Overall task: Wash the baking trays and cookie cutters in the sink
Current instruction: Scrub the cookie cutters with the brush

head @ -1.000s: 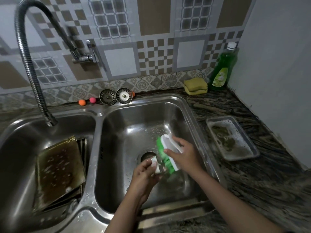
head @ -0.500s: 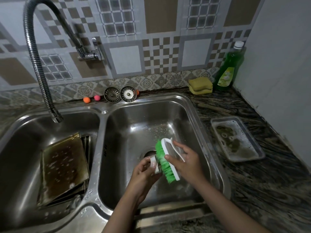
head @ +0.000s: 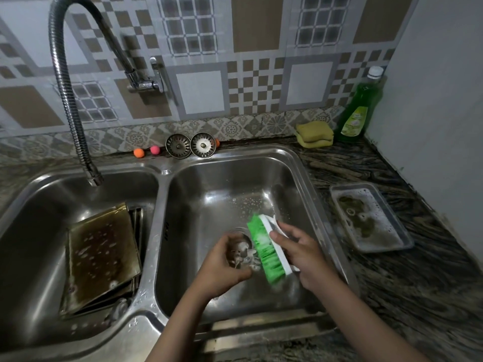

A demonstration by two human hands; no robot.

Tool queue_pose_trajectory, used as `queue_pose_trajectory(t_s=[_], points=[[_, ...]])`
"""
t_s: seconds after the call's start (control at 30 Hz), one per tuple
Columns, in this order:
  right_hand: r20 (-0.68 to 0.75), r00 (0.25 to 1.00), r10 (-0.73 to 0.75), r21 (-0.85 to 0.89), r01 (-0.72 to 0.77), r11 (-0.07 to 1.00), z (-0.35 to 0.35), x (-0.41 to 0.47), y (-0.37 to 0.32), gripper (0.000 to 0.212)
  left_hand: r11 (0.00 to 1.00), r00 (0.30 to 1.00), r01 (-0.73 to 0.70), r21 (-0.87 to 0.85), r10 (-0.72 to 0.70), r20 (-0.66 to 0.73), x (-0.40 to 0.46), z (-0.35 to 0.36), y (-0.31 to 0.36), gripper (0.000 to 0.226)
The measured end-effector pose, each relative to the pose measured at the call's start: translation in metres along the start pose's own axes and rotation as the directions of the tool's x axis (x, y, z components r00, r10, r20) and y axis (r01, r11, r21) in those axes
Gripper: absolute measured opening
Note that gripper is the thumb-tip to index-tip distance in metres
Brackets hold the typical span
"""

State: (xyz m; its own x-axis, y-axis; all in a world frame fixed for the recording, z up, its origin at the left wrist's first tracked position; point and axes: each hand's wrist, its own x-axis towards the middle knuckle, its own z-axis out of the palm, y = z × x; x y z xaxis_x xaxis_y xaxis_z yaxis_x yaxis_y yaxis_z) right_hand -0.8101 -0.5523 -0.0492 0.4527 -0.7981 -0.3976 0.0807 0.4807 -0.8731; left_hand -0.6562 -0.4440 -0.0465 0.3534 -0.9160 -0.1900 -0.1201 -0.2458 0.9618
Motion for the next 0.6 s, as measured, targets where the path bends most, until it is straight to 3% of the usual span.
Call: queue_pose_trajectory(t_s=[0.13,0.27,0.37,0.47,0.6], points=[[0.022,0.987,0.159,0.177,-0.16,0.971,0.004,-0.005,0.016,0.062,0.952,0.986,-0.018,-0.304,-0.033,-0.162,-0.004,0.002,0.002,0.052],[0.015,0.988,0.156,0.182,-0.156,0.971,0.011,-0.011,0.024,0.063,0.933,0.973,-0.037,-0.358,-0.048,-0.226,-0.005,0.011,0.001,0.038],[-0.062,0.996,0.071,0.12,-0.063,0.991,0.005,-0.008,0.013,0.059,0.979,0.969,0.017,-0.204,-0.067,-0.238,-0.003,0.007,-0.003,0.044],[-0.044,0.999,-0.005,0.049,0.007,0.999,-0.002,-0.004,-0.002,0.058,1.0,0.984,0.029,0.012,-0.026,-0.177,-0.002,0.001,-0.004,0.056],[0.079,0.995,-0.059,-0.114,0.068,0.991,0.003,-0.009,-0.011,0.05,1.0,0.993,-0.009,0.004,0.01,-0.115,0.0,0.002,-0.001,0.059]])
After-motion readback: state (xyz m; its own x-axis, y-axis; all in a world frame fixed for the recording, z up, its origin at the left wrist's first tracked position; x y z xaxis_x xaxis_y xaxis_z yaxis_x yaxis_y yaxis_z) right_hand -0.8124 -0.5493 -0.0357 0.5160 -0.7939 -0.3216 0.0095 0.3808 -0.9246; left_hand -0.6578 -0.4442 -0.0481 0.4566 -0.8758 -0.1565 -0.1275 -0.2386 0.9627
